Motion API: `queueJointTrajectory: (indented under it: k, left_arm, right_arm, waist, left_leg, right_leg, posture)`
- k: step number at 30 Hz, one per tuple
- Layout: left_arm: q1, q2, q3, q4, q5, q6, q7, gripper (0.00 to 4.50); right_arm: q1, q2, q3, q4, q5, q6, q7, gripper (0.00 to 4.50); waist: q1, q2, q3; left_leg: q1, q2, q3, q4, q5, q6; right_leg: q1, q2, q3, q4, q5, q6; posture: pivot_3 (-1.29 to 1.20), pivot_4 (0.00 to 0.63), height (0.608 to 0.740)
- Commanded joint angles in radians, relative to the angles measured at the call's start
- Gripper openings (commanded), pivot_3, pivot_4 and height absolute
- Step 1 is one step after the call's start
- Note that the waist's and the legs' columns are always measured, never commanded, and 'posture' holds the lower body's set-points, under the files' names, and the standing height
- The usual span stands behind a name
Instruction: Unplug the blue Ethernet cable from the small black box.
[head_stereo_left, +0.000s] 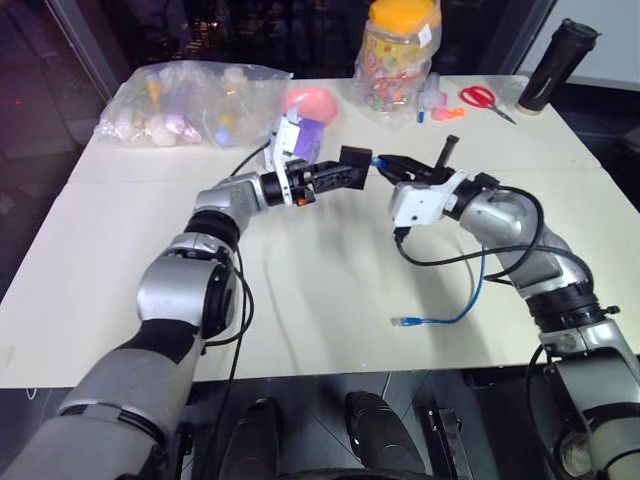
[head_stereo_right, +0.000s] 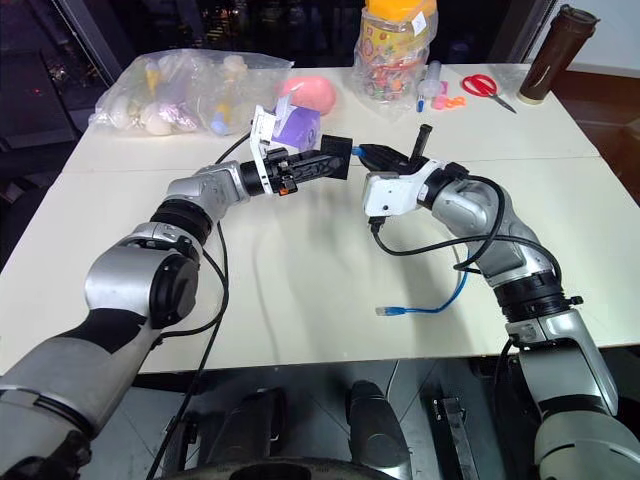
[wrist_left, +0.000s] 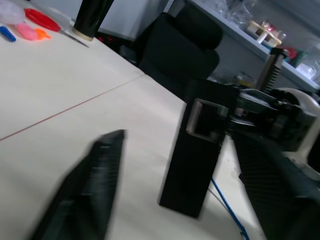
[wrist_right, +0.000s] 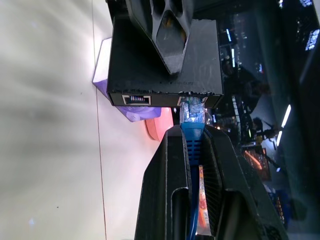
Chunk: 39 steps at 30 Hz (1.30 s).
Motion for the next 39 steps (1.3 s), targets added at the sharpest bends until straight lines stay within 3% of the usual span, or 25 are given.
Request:
queueJointTrajectory:
  k: [1, 3, 5, 6, 11, 12, 18, 21, 23, 30, 39]
  left_arm:
    - [-0.028, 0.005, 0.027, -0.012, 0.014, -0.021, 0.0, 1.32]
    - [-0.025, 0.005, 0.033, -0.012, 0.019, -0.021, -0.001, 0.57]
    - [-0.023, 0.005, 0.039, -0.013, 0.024, -0.021, 0.003, 0.48]
    - [-0.021, 0.004, 0.042, -0.014, 0.026, -0.02, 0.007, 0.48]
    - [-0.01, 0.008, 0.066, -0.028, 0.018, 0.0, 0.003, 0.48]
    - [-0.006, 0.011, 0.072, -0.031, 0.013, 0.008, 0.001, 0.48]
    - [0.001, 0.024, 0.181, -0.066, -0.101, 0.213, -0.05, 0.48]
    - [0.016, 0.024, 0.189, -0.142, -0.158, 0.379, -0.136, 0.48]
    - [0.035, 0.023, 0.183, -0.203, -0.186, 0.468, -0.174, 0.48]
    - [0.18, 0.006, 0.102, -0.514, -0.251, 0.65, -0.199, 0.48]
    - [0.236, 0.014, 0.113, -0.629, -0.332, 0.725, -0.116, 0.48]
  right_arm:
    - [-0.003, 0.008, -0.026, -0.069, 0.022, 0.009, 0.005, 0.0]
    - [0.002, 0.009, -0.024, -0.078, 0.031, 0.02, 0.016, 0.0]
    - [0.011, 0.009, -0.024, -0.089, 0.05, 0.033, 0.037, 0.0]
    - [0.016, 0.008, -0.025, -0.095, 0.06, 0.039, 0.049, 0.93]
    - [0.126, -0.013, -0.086, -0.182, 0.09, 0.201, 0.092, 3.49]
    - [0.165, 0.016, -0.13, -0.225, 0.155, 0.273, 0.092, 3.94]
    - [0.281, 0.423, -0.452, -0.632, 0.941, 0.958, -0.058, 3.94]
    - [0.288, 0.555, -0.51, -0.723, 1.27, 1.118, -0.169, 3.94]
    - [0.285, 0.597, -0.526, -0.74, 1.391, 1.159, -0.229, 3.94]
    - [0.289, 0.641, -0.47, -0.722, 1.451, 1.129, -0.307, 3.94]
    - [0.287, 0.641, -0.456, -0.69, 1.475, 1.079, -0.322, 3.94]
  waist:
    - [0.0, 0.0, 0.0]
    - [-0.001, 0.0, 0.0]
    - [-0.001, 0.0, 0.0]
    - [-0.001, 0.0, 0.0]
    - [0.008, 0.0, 0.0]
    - [0.012, 0.0, 0.0]
    - [0.02, 0.0, 0.0]
    - [0.023, 0.0, 0.0]
    - [0.022, 0.0, 0.0]
    - [0.022, 0.0, 0.0]
    - [0.023, 0.0, 0.0]
  left_leg:
    - [0.0, 0.0, 0.0, 0.0, 0.0, 0.0]
    - [0.0, 0.0, 0.0, 0.0, 0.0, 0.0]
    - [0.0, 0.0, 0.0, 0.0, 0.0, 0.0]
    - [0.0, 0.0, 0.0, 0.0, 0.0, 0.0]
    - [0.0, 0.0, -0.001, 0.0, 0.0, 0.0]
    - [0.0, 0.0, -0.001, 0.0, 0.0, 0.0]
    - [0.0, 0.001, -0.002, 0.0, 0.0, 0.0]
    - [0.0, 0.001, -0.004, 0.0, 0.0, 0.0]
    - [0.001, 0.001, -0.004, 0.0, 0.0, 0.0]
    - [0.001, 0.001, -0.003, 0.0, 0.0, 0.0]
    - [0.001, 0.002, -0.003, 0.0, 0.0, 0.0]
  right_leg:
    - [0.0, 0.0, 0.0, 0.0, 0.0, 0.0]
    - [0.0, 0.0, 0.0, 0.0, 0.0, 0.0]
    - [0.0, 0.0, 0.0, 0.0, 0.0, 0.0]
    - [0.0, 0.0, 0.0, 0.0, 0.0, 0.0]
    - [0.0, 0.0, 0.0, 0.0, 0.0, 0.0]
    - [0.001, 0.0, -0.001, 0.0, 0.0, 0.0]
    - [-0.001, 0.001, -0.001, 0.004, 0.0, 0.0]
    - [0.0, 0.001, -0.003, 0.005, 0.0, -0.001]
    - [0.001, 0.001, -0.003, 0.005, 0.0, -0.001]
    - [0.0, 0.001, -0.003, 0.005, 0.0, -0.001]
    - [0.0, 0.001, -0.002, 0.004, 0.0, -0.001]
  posture:
    - [0.0, 0.15, 0.739]
    - [0.0, 0.15, 0.739]
    - [0.0, 0.15, 0.739]
    - [0.0, 0.15, 0.739]
    - [0.0, 0.15, 0.739]
    - [0.0, 0.15, 0.739]
    - [0.0, 0.15, 0.739]
    - [0.0, 0.15, 0.739]
    - [0.0, 0.15, 0.739]
    - [0.0, 0.15, 0.739]
    - [0.0, 0.15, 0.739]
